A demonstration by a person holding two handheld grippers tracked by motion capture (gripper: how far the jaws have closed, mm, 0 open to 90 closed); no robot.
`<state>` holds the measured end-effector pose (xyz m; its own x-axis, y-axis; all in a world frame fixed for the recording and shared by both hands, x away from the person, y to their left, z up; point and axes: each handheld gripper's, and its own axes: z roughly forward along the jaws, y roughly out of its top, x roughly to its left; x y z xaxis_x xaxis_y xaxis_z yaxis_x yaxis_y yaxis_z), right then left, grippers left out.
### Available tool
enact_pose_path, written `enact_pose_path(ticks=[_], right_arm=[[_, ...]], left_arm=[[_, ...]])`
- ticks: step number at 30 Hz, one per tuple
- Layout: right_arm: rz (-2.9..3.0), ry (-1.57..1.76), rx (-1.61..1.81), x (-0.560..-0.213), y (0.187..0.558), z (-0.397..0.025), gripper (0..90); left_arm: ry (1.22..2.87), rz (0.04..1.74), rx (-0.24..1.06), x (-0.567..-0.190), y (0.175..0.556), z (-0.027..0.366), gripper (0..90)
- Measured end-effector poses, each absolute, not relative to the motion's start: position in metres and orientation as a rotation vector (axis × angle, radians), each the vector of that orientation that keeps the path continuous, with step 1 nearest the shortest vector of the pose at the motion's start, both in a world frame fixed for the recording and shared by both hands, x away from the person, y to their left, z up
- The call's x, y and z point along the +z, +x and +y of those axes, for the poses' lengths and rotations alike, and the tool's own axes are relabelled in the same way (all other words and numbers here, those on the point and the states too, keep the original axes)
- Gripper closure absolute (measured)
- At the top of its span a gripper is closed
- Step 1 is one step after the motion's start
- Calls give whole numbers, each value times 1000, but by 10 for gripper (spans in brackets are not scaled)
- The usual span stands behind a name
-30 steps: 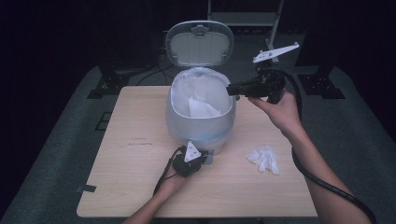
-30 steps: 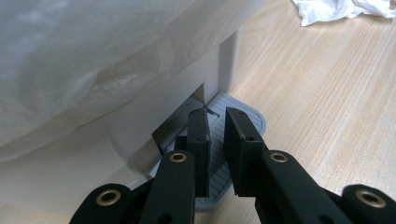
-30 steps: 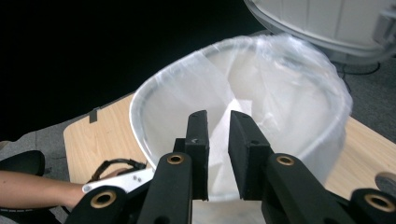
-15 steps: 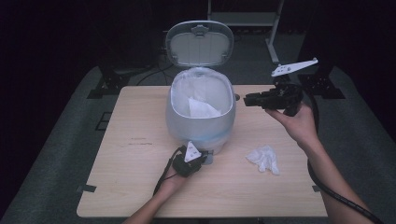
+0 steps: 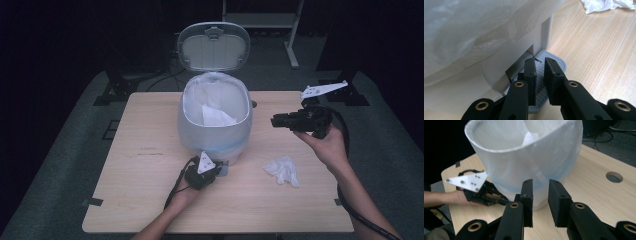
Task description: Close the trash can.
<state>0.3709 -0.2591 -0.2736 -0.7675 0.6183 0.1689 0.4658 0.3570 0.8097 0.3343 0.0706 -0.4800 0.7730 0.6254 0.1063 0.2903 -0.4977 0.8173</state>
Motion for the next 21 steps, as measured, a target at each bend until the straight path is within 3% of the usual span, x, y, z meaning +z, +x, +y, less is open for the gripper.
enact_pose_path(ticks=[21], right_arm=[[2455, 1088, 1351, -323, 362, -285, 724]], left_arm=[[2106, 687, 501, -480, 334, 70, 803]])
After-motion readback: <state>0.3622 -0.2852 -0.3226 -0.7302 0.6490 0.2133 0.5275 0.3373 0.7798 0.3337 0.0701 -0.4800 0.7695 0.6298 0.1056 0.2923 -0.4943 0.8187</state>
